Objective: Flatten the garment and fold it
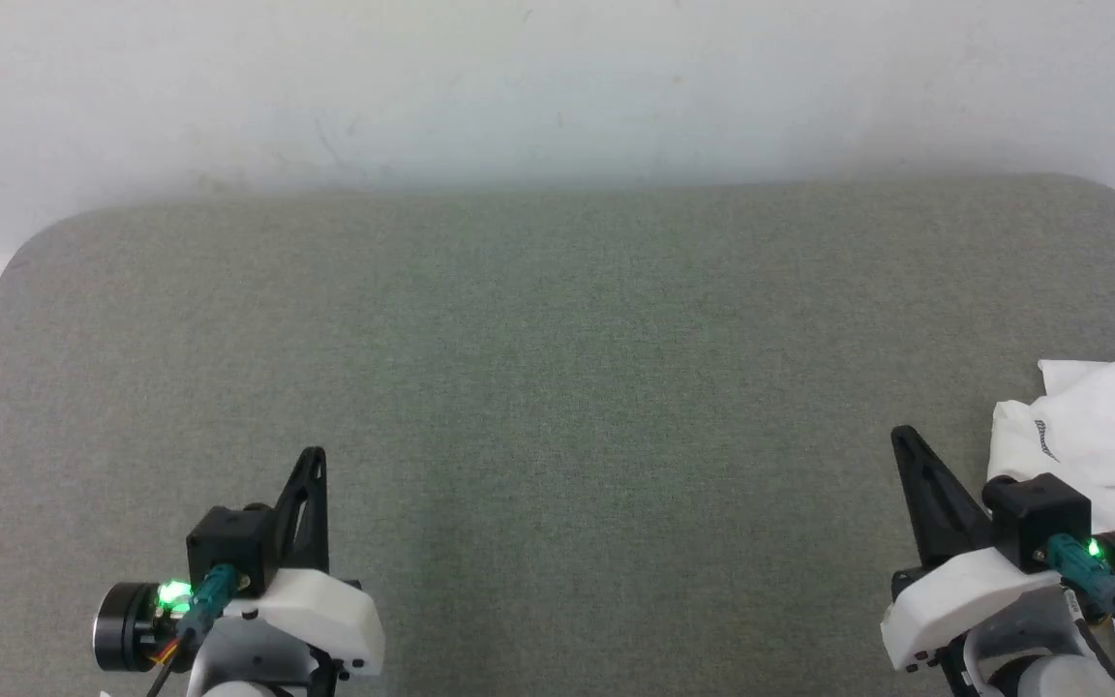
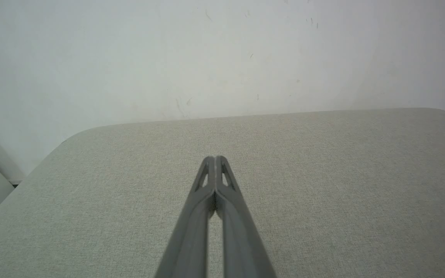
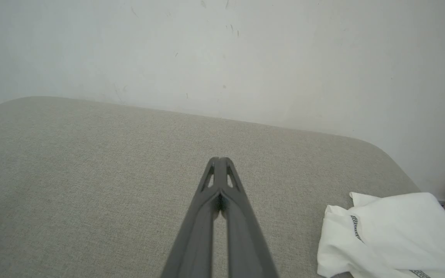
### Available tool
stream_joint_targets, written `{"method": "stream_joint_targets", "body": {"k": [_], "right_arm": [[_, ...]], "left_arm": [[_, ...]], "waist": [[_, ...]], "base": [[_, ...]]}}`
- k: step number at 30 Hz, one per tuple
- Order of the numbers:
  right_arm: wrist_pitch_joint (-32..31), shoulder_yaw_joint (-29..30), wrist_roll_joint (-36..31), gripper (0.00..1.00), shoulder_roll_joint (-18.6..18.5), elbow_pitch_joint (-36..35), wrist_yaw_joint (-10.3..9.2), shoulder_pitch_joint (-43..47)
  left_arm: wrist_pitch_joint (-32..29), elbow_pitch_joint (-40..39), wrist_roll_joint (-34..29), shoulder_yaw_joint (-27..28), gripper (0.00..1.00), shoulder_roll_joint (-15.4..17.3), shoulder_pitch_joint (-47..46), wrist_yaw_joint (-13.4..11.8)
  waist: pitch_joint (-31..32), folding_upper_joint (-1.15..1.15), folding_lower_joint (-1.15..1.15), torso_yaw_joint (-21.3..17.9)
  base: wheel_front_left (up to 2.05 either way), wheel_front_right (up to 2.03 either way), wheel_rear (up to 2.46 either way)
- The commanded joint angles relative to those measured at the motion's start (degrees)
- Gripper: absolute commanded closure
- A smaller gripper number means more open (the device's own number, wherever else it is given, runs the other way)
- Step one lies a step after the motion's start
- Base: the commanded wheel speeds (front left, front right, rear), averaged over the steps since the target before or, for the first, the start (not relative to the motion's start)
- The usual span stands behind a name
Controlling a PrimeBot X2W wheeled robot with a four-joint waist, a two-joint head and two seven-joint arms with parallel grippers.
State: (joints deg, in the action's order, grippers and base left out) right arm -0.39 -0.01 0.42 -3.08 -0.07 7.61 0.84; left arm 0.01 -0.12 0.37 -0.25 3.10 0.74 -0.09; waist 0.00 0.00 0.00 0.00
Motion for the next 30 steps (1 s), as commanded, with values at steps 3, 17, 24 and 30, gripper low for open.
{"method": "stream_joint_targets", "body": {"k": [3,17,24,30], "right_arm": [[0.39,0.01,-0.42,1.0,0.2,0.07,-0.12,-0.84],[0.39,0.01,-0.42,1.0,0.2,0.07,-0.12,-0.84],[0.39,0.01,-0.42,1.0,0.2,0.07,-0.12,-0.84],[0.39,0.01,-0.42,1.0,0.2,0.07,-0.12,-0.84]], "left_arm": [[-0.01,0.12,-0.37,0.25,1.0,-0.23,-0.74,0.09],[-0.01,0.12,-0.37,0.25,1.0,-0.23,-0.74,0.09],[-0.01,0.12,-0.37,0.25,1.0,-0.23,-0.74,0.09],[-0.01,0.12,-0.37,0.25,1.0,-0.23,-0.74,0.09]], "waist": [[0.0,0.0,0.0,0.0],[0.0,0.0,0.0,0.0],[0.0,0.0,0.0,0.0],[0.0,0.0,0.0,0.0]], "base": [[0.0,0.0,0.0],[0.0,0.0,0.0],[0.0,0.0,0.0],[0.0,0.0,0.0]]}}
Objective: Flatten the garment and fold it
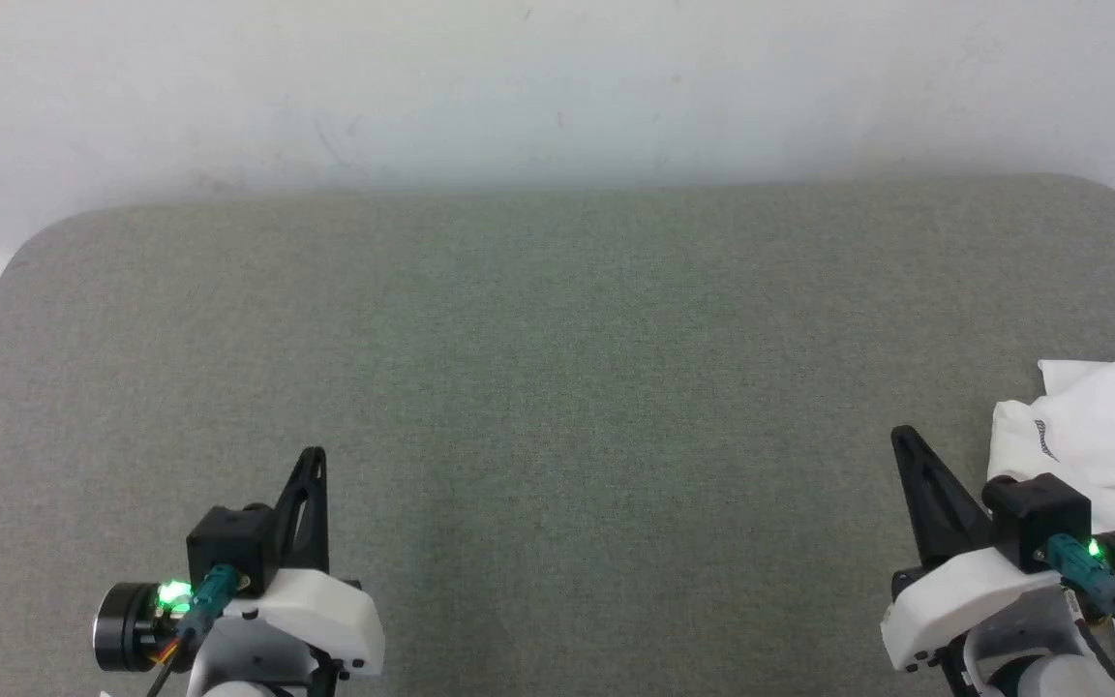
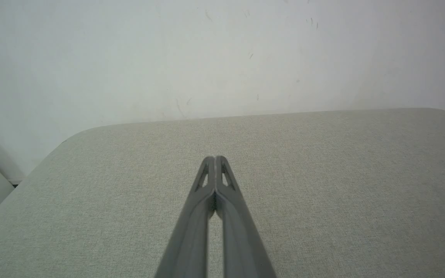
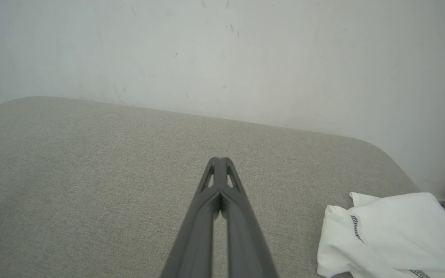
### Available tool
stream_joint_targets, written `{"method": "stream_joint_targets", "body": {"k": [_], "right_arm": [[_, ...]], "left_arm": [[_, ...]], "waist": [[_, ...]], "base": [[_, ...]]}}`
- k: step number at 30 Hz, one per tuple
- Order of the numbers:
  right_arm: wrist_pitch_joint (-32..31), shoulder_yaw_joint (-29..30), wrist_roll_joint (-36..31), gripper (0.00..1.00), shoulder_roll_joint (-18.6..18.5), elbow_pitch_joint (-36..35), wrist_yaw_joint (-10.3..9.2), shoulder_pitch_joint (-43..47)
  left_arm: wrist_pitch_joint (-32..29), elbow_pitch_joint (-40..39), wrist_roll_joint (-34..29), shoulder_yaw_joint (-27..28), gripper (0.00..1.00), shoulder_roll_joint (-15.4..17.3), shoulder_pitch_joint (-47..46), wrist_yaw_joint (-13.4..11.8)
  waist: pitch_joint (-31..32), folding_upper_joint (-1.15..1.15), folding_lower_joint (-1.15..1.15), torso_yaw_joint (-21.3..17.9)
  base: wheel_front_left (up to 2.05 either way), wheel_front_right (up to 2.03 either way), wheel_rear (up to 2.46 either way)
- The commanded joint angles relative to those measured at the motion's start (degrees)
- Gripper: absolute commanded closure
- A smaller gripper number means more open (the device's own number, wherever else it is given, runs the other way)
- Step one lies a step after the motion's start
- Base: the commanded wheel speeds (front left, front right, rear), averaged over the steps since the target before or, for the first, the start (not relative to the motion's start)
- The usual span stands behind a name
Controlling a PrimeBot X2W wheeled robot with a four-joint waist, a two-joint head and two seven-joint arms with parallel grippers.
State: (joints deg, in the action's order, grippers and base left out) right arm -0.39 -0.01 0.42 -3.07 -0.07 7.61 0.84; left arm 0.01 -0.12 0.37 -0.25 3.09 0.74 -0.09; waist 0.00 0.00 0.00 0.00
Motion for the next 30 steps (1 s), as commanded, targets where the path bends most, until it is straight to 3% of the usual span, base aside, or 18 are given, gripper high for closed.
{"method": "stream_joint_targets", "body": {"k": [1,30], "right_arm": [[0.39,0.01,-0.42,1.0,0.19,0.07,-0.12,-0.84],[0.39,0.01,-0.42,1.0,0.19,0.07,-0.12,-0.84]], "left_arm": [[-0.01,0.12,-0.37,0.25,1.0,-0.22,-0.74,0.09],[-0.01,0.12,-0.37,0.25,1.0,-0.22,-0.74,0.09]], "waist": [[0.0,0.0,0.0,0.0],[0.0,0.0,0.0,0.0]], "base": [[0.0,0.0,0.0],[0.0,0.0,0.0]]}}
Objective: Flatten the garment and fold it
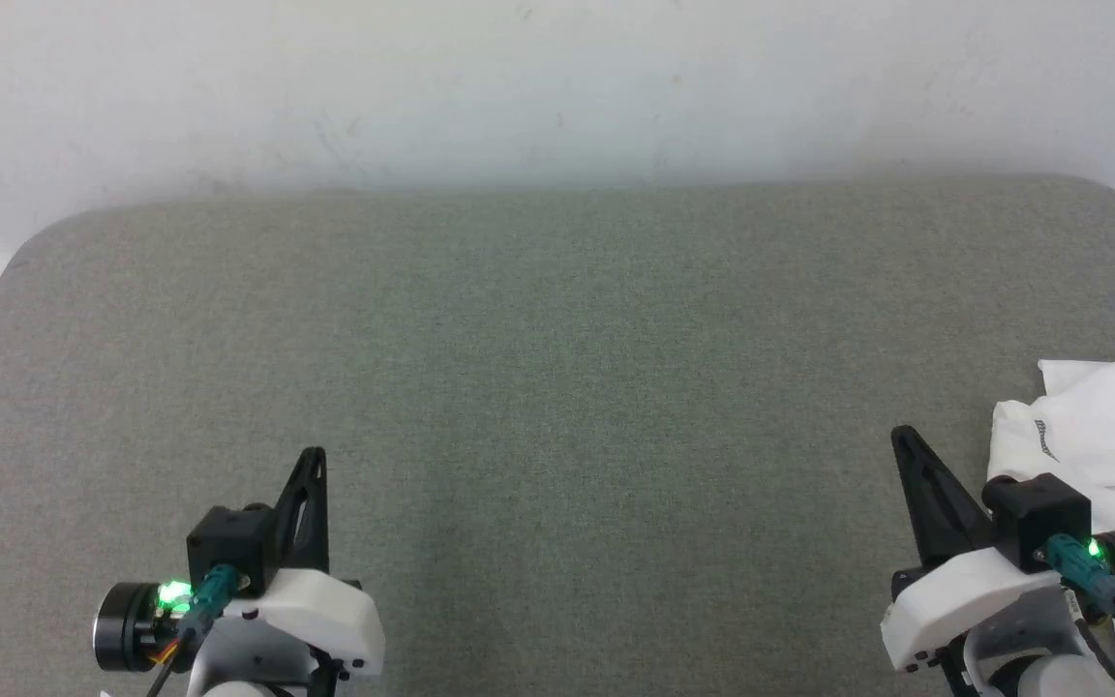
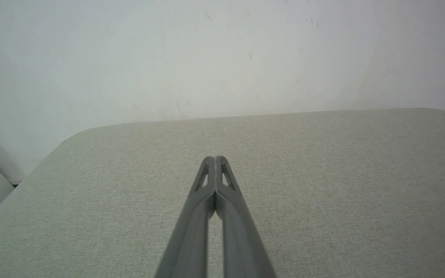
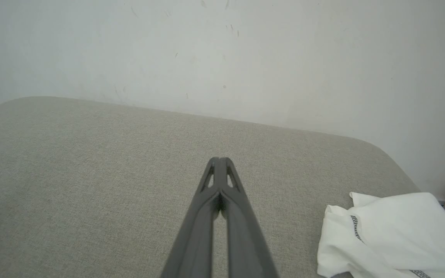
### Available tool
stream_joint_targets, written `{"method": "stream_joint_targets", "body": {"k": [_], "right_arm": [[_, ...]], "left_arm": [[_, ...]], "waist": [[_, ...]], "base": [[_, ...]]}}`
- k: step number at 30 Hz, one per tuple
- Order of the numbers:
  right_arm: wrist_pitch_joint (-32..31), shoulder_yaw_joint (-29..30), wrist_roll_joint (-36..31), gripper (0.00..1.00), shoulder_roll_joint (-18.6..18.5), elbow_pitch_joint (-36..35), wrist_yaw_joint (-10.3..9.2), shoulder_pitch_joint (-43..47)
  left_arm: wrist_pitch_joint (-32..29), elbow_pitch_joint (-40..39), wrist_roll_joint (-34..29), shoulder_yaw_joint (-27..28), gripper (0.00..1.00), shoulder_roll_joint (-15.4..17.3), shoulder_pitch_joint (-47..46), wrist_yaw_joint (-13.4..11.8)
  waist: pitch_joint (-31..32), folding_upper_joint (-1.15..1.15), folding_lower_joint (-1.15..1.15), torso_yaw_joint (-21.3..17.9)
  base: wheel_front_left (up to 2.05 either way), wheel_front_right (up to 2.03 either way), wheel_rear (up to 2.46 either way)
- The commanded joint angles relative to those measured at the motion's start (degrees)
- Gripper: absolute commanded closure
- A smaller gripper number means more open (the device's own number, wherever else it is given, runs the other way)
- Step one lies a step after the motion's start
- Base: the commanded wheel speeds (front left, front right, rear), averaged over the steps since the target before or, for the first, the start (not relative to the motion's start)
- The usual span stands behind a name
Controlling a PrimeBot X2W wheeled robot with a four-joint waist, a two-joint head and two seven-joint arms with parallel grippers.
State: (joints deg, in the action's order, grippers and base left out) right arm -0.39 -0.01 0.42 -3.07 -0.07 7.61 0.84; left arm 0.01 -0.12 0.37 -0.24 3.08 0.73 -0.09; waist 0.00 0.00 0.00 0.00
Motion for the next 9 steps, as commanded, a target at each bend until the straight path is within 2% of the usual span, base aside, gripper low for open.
{"method": "stream_joint_targets", "body": {"k": [1,9], "right_arm": [[0.39,0.01,-0.42,1.0,0.19,0.07,-0.12,-0.84],[0.39,0.01,-0.42,1.0,0.19,0.07,-0.12,-0.84]], "left_arm": [[-0.01,0.12,-0.37,0.24,1.0,-0.2,-0.73,0.09],[-0.01,0.12,-0.37,0.24,1.0,-0.2,-0.73,0.09]], "waist": [[0.0,0.0,0.0,0.0],[0.0,0.0,0.0,0.0]], "base": [[0.0,0.0,0.0],[0.0,0.0,0.0]]}}
